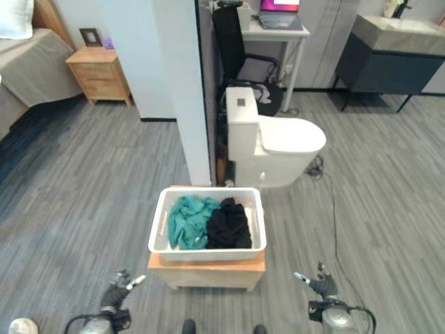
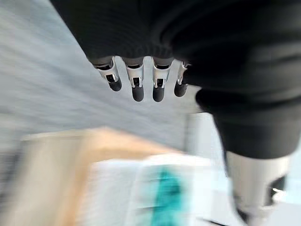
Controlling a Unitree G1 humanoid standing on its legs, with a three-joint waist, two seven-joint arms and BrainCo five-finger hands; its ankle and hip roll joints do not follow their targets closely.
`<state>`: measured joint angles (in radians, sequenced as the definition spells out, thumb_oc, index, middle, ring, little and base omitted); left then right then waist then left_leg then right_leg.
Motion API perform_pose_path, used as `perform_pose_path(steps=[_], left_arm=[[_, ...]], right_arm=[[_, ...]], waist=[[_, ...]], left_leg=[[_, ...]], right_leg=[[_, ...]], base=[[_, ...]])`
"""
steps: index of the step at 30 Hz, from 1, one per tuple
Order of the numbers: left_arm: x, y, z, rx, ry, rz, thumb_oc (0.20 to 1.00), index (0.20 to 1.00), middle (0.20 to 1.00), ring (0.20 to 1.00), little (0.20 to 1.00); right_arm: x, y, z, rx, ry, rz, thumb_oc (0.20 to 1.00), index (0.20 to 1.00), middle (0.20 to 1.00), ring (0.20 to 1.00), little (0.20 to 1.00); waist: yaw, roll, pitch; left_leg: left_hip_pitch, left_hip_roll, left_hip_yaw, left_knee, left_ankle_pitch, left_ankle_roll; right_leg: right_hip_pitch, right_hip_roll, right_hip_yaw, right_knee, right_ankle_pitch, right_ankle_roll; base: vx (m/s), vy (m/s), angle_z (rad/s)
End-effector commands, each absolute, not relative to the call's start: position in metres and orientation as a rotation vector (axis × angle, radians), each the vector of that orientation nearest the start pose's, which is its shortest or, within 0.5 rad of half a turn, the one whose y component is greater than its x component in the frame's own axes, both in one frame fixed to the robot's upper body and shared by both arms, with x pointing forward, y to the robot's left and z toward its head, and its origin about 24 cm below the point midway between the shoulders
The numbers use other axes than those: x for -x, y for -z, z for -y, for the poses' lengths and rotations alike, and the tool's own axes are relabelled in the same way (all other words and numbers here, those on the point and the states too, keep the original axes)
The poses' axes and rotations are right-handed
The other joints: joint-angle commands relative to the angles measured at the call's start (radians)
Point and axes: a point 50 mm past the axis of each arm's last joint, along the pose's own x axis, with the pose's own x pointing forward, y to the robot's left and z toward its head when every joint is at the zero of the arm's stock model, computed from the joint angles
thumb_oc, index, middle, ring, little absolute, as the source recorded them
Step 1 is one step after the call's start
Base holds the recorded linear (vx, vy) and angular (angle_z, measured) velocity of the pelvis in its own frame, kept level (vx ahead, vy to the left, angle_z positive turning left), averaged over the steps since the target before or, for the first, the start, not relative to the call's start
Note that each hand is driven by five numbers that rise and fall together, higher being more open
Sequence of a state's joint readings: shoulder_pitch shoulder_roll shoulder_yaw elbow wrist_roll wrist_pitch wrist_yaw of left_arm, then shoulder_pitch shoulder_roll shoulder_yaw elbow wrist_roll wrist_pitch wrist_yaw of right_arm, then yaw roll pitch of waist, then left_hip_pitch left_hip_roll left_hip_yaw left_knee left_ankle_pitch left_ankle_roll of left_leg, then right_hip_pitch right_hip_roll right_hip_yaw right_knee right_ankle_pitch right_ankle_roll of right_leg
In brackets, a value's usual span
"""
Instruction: Grab the laundry basket,head to the washer,open it,put in the laundry and shut it.
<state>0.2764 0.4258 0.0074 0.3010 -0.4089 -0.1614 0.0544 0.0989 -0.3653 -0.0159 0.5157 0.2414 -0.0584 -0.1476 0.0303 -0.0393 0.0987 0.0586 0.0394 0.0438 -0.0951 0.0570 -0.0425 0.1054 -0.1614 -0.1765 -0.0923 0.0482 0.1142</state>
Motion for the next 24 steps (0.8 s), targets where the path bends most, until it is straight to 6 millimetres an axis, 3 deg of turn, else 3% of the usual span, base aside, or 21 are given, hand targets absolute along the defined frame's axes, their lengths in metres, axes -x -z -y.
perform_pose_path(steps=[1,2,3,4,5,6,7,10,13,16,19,20,22,24], left_arm=[[-0.195,0.014,-0.273,-0.127,-0.161,-0.251,1.0,1.0,1.0,1.0,1.0],[-0.206,0.006,-0.272,-0.138,-0.139,-0.222,1.0,1.0,1.0,1.0,1.0],[-0.231,-0.004,-0.263,-0.148,-0.088,-0.189,1.0,1.0,1.0,1.0,1.0],[-0.248,-0.013,-0.257,-0.17,-0.056,-0.159,1.0,1.0,1.0,1.0,1.0],[-0.249,-0.014,-0.257,-0.169,-0.056,-0.156,1.0,1.0,1.0,1.0,1.0],[-0.278,-0.03,-0.242,-0.19,-0.006,-0.11,1.0,1.0,1.0,1.0,1.0],[-0.279,-0.031,-0.242,-0.189,-0.007,-0.106,1.0,1.0,1.0,1.0,1.0],[-0.32,-0.056,-0.223,-0.229,0.028,-0.055,1.0,1.0,1.0,1.0,1.0],[-0.355,-0.085,-0.226,-0.351,-0.015,-0.031,1.0,1.0,1.0,1.0,1.0],[-0.381,-0.116,-0.248,-0.485,-0.116,-0.048,1.0,1.0,1.0,1.0,1.0],[-0.39,-0.136,-0.262,-0.564,-0.162,-0.061,1.0,1.0,1.0,1.0,1.0],[-0.39,-0.137,-0.262,-0.564,-0.161,-0.059,1.0,1.0,1.0,1.0,1.0],[-0.394,-0.161,-0.268,-0.615,-0.198,-0.001,1.0,1.0,1.0,1.0,1.0],[-0.395,-0.17,-0.267,-0.617,-0.205,0.042,1.0,1.0,1.0,1.0,1.0]], right_arm=[[-0.223,0.016,0.308,0.253,0.391,-0.35,1.0,1.0,1.0,1.0,1.0],[-0.235,0.005,0.309,0.267,0.393,-0.31,1.0,1.0,1.0,1.0,1.0],[-0.262,-0.019,0.306,0.302,0.369,-0.236,1.0,1.0,1.0,1.0,1.0],[-0.276,-0.031,0.305,0.328,0.354,-0.205,1.0,1.0,1.0,1.0,1.0],[-0.277,-0.032,0.305,0.327,0.355,-0.202,1.0,1.0,1.0,1.0,1.0],[-0.306,-0.057,0.294,0.349,0.321,-0.137,1.0,1.0,1.0,1.0,1.0],[-0.307,-0.058,0.294,0.348,0.322,-0.133,1.0,1.0,1.0,1.0,1.0],[-0.348,-0.093,0.266,0.354,0.249,-0.055,1.0,1.0,1.0,1.0,1.0],[-0.374,-0.124,0.246,0.355,0.207,0.002,1.0,1.0,1.0,1.0,1.0],[-0.385,-0.13,0.228,0.271,0.128,0.008,1.0,1.0,1.0,1.0,1.0],[-0.389,-0.136,0.218,0.238,0.075,0.026,1.0,1.0,1.0,1.0,1.0],[-0.389,-0.137,0.218,0.237,0.076,0.027,1.0,1.0,1.0,1.0,1.0],[-0.388,-0.137,0.217,0.226,0.05,0.034,1.0,1.0,1.0,1.0,1.0],[-0.385,-0.134,0.219,0.225,0.046,0.032,1.0,1.0,1.0,1.0,1.0]], waist=[[0.03,0.032,-0.022],[0.029,0.034,-0.015],[0.026,0.037,0.002],[0.023,0.036,0.019],[0.023,0.037,0.021],[0.018,0.036,0.065],[0.018,0.037,0.066],[0.01,0.027,0.152],[0.002,0.011,0.205],[-0.011,-0.006,0.238],[-0.02,-0.015,0.25],[-0.019,-0.015,0.251],[-0.022,-0.017,0.26],[-0.022,-0.015,0.265]], left_leg=[[0.004,0.039,0.005,0.008,-0.064,-0.015],[-0.003,0.04,0.004,0.008,-0.063,-0.015],[-0.017,0.041,0.004,0.008,-0.059,-0.017],[-0.029,0.043,0.003,0.008,-0.056,-0.018],[-0.03,0.044,0.003,0.008,-0.056,-0.018],[-0.067,0.049,0.0,0.008,-0.041,-0.019],[-0.07,0.049,0.0,0.008,-0.04,-0.019],[-0.151,0.061,-0.003,0.008,-0.005,-0.021],[-0.216,0.066,-0.005,0.018,0.019,-0.027],[-0.26,0.07,-0.005,0.016,0.043,-0.038],[-0.283,0.074,-0.001,0.008,0.053,-0.044],[-0.284,0.074,-0.001,0.009,0.053,-0.044],[-0.295,0.079,-0.002,0.008,0.057,-0.048],[-0.297,0.077,-0.005,0.008,0.056,-0.048]], right_leg=[[-0.042,-0.02,0.007,0.029,-0.006,0.025],[-0.049,-0.02,0.007,0.026,-0.002,0.027],[-0.067,-0.019,0.005,0.024,0.005,0.028],[-0.085,-0.018,0.007,0.026,0.009,0.03],[-0.087,-0.017,0.007,0.027,0.009,0.03],[-0.139,-0.013,0.013,0.038,0.018,0.029],[-0.143,-0.012,0.014,0.041,0.017,0.029],[-0.241,-0.005,0.027,0.073,0.036,0.026],[-0.304,0.0,0.032,0.086,0.054,0.026],[-0.338,0.003,0.027,0.071,0.075,0.03],[-0.359,0.004,0.024,0.052,0.089,0.036],[-0.36,0.004,0.024,0.052,0.09,0.036],[-0.369,0.001,0.018,0.048,0.093,0.038],[-0.368,0.0,0.015,0.046,0.093,0.039]], base=[[0.0,0.028,0.05],[-0.07,0.037,0.02],[-0.13,0.026,0.01],[-0.12,0.021,0.01],[-0.24,0.009,-0.02],[-0.18,0.007,-0.01],[-0.31,0.008,-0.03],[-0.26,0.007,-0.06],[-0.16,-0.001,-0.06],[-0.08,-0.014,-0.04],[-0.02,0.001,0.01],[-0.01,-0.012,-0.04],[0.0,0.0,0.0],[0.0,-0.006,0.02]])
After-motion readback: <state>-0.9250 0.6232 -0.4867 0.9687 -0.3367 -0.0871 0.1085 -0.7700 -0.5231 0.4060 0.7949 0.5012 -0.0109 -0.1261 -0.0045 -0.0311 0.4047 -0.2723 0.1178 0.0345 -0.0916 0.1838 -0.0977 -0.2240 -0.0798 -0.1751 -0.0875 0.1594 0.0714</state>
